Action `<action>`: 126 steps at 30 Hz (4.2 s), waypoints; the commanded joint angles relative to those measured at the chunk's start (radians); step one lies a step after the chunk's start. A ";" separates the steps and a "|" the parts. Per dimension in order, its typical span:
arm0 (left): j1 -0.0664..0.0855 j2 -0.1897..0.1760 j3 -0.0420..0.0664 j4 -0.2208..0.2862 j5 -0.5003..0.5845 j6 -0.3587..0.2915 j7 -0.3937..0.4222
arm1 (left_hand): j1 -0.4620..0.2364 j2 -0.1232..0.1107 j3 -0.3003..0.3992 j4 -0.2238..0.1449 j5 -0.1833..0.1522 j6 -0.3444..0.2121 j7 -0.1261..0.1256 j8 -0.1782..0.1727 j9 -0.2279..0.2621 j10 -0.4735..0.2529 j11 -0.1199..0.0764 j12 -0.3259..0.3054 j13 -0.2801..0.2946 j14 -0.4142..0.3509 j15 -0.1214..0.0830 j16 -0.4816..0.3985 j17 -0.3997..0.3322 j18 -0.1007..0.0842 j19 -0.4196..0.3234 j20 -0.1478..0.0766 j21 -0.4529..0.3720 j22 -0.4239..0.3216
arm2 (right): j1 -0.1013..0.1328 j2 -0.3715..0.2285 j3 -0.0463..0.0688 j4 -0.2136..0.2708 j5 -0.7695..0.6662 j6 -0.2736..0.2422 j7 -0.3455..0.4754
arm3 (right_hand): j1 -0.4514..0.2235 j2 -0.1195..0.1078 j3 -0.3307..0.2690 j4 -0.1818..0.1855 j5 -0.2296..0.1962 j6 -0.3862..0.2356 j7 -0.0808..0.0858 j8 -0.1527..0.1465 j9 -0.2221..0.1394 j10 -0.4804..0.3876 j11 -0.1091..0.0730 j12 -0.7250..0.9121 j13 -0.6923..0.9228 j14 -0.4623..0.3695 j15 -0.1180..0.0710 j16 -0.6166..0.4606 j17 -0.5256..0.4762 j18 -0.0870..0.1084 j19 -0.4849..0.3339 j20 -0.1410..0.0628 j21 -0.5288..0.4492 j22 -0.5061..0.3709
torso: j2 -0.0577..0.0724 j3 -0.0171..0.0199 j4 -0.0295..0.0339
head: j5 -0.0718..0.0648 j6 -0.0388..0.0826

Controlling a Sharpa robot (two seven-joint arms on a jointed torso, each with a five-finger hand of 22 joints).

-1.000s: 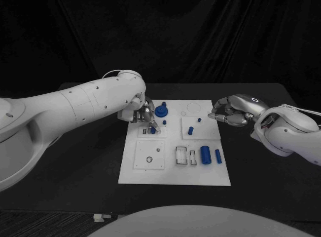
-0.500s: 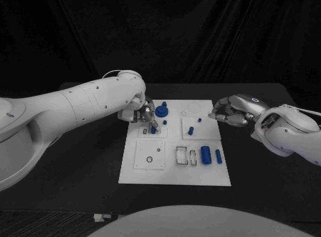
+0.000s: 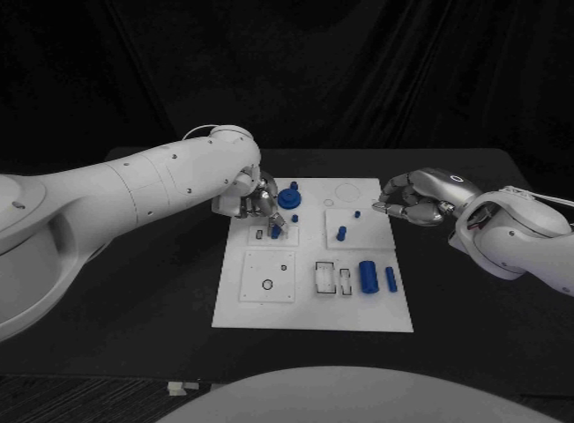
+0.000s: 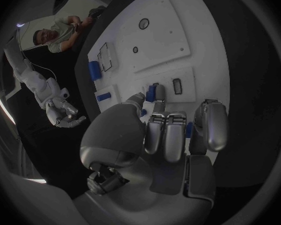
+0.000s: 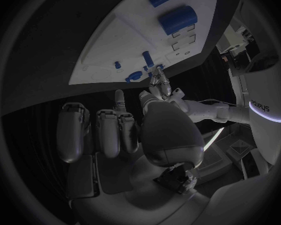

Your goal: Assemble the parts on the task board

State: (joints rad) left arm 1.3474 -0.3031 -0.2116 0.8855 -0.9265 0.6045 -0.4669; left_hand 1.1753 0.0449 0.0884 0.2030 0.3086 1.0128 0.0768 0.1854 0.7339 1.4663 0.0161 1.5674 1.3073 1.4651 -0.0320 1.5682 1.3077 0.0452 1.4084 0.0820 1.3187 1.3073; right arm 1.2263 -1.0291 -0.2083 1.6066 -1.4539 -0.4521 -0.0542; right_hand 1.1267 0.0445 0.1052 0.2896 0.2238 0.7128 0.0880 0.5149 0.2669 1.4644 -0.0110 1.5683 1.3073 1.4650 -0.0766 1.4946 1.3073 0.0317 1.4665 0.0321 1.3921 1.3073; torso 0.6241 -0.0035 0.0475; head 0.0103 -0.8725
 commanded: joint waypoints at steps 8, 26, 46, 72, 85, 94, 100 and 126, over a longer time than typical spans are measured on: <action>-0.003 -0.004 0.001 0.005 0.007 -0.003 0.023 | 0.029 -0.039 0.128 -0.069 0.137 -0.006 -0.021 0.060 0.094 0.105 -0.019 0.003 0.263 0.106 -0.012 0.003 0.263 0.019 -0.005 -0.014 -0.004 0.179 | -0.002 0.001 0.001 -0.001 -0.002 -0.001 -0.016 | -0.006 0.005 -0.002 0.001 0.004 0.010 0.000 -0.006 -0.002 0.106 0.006 0.003 0.263 0.076 0.007 -0.005 0.126 0.016 0.018 0.010 -0.006 0.198 | 0.001 0.0000 -0.0005 | 0.001 0.000; -0.002 -0.125 0.001 0.166 0.007 -0.315 0.167 | -0.054 -0.131 0.514 -0.266 0.122 -0.058 -0.016 0.148 0.270 0.105 -0.021 0.003 0.263 0.106 -0.016 0.003 0.263 0.014 0.013 -0.018 0.017 0.185 | -0.004 -0.005 0.000 -0.001 -0.002 -0.002 -0.016 | -0.006 0.005 -0.002 0.001 0.004 0.010 0.000 -0.006 -0.002 0.106 0.006 0.003 0.263 0.076 0.007 -0.005 0.126 0.016 0.018 0.010 -0.006 0.198 | 0.000 -0.0001 0.0003 | -0.005 0.000; -0.067 -0.456 -0.001 0.603 -0.218 -1.194 0.368 | -0.059 -0.137 0.508 -0.234 0.042 -0.063 -0.026 0.153 0.281 0.085 -0.027 -0.012 0.248 0.106 -0.020 0.003 0.263 0.013 0.018 -0.021 0.024 0.187 | -0.026 -0.016 0.000 0.004 -0.002 -0.010 -0.018 | -0.006 0.006 -0.003 0.001 0.004 0.012 0.000 -0.006 -0.002 0.106 0.006 0.003 0.263 0.075 0.007 -0.006 0.124 0.016 0.018 0.010 -0.008 0.197 | -0.004 0.0034 -0.0005 | 0.004 0.000; -0.286 -0.442 -0.002 0.632 -0.334 -1.412 0.371 | -0.021 -0.141 0.444 -0.182 0.049 -0.052 -0.027 0.123 0.240 0.074 -0.029 -0.022 0.238 0.106 -0.024 0.003 0.263 0.015 0.014 -0.025 0.017 0.185 | -0.031 -0.025 0.000 0.034 -0.002 -0.066 0.008 | -0.001 0.003 -0.003 -0.002 0.008 0.010 0.000 -0.010 -0.005 0.106 0.005 0.003 0.263 0.075 0.007 -0.007 0.123 0.016 0.017 0.010 -0.011 0.197 | -0.002 0.0005 0.0002 | 0.017 0.000; -0.318 -0.414 -0.002 0.575 -0.334 -1.350 0.525 | 0.065 -0.139 0.405 -0.190 0.019 -0.055 -0.017 0.099 0.207 0.068 -0.020 -0.025 0.235 0.106 -0.016 0.003 0.263 0.016 0.005 -0.020 0.010 0.183 | -0.033 -0.021 0.000 0.031 -0.002 -0.060 0.009 | 0.000 0.003 -0.002 -0.002 0.010 0.011 0.000 -0.010 -0.005 0.106 0.005 0.003 0.263 0.079 0.007 0.003 0.140 0.015 0.020 0.009 -0.004 0.199 | -0.003 0.0006 -0.0001 | 0.021 0.000; -0.329 -0.392 -0.002 0.534 -0.334 -1.318 0.582 | 0.117 -0.140 0.378 -0.192 -0.037 -0.030 -0.009 0.082 0.166 0.085 -0.015 -0.011 0.248 0.106 -0.011 0.003 0.263 0.014 0.010 -0.015 0.020 0.185 | -0.038 -0.021 0.000 0.028 0.000 -0.049 0.007 | 0.001 0.003 -0.002 -0.002 0.011 0.011 0.000 -0.011 -0.005 0.106 0.005 0.003 0.263 0.082 0.007 0.013 0.156 0.010 0.029 0.009 0.015 0.206 | -0.002 -0.0005 0.0002 | 0.021 0.000; -0.330 -0.378 -0.002 0.514 -0.334 -1.298 0.596 | 0.120 -0.140 0.375 -0.191 -0.039 -0.030 -0.008 0.079 0.162 0.084 -0.014 -0.012 0.248 0.106 -0.011 0.003 0.263 0.014 0.009 -0.014 0.019 0.185 | -0.041 -0.020 0.000 0.027 0.000 -0.042 0.005 | 0.005 0.003 -0.001 -0.001 0.013 0.014 0.001 -0.013 -0.008 0.106 0.006 0.003 0.263 0.097 0.007 0.052 0.222 0.003 0.043 0.009 0.043 0.216 | -0.002 -0.0013 0.0005 | 0.021 0.000; -0.336 -0.350 -0.001 0.446 -0.334 -1.259 0.648 | 0.173 -0.125 0.339 -0.195 -0.043 -0.027 0.013 0.041 0.094 0.085 0.003 -0.010 0.250 0.106 0.004 0.003 0.263 0.016 -0.001 -0.001 0.013 0.182 | -0.051 -0.026 0.000 0.028 0.000 -0.018 -0.010 | 0.015 0.001 -0.001 -0.002 0.016 0.018 0.002 -0.019 -0.013 0.106 0.007 0.003 0.263 0.106 0.010 0.076 0.263 -0.006 0.060 0.011 0.080 0.230 | -0.002 -0.0003 0.0008 | 0.015 0.000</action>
State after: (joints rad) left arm 1.0150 -0.6559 -0.2125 1.3333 -1.2587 -0.6773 0.1502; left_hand 1.3325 -0.0881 0.4316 0.0082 0.2668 0.9809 0.0848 0.2308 0.8300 1.4664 0.0128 1.5562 1.3073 1.4670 -0.0372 1.5682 1.3073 0.0457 1.4067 0.0733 1.3356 1.3079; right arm 1.1784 -1.0539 -0.2083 1.6336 -1.4525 -0.4837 -0.0494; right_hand 1.1311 0.0484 0.1052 0.2896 0.2361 0.7235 0.0915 0.5005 0.2545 1.4644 -0.0110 1.5683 1.3076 1.4678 -0.0739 1.5684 1.3073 0.0317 1.4631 0.0359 1.4694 1.3078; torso 0.6226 -0.0045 0.0472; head 0.0249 -0.8725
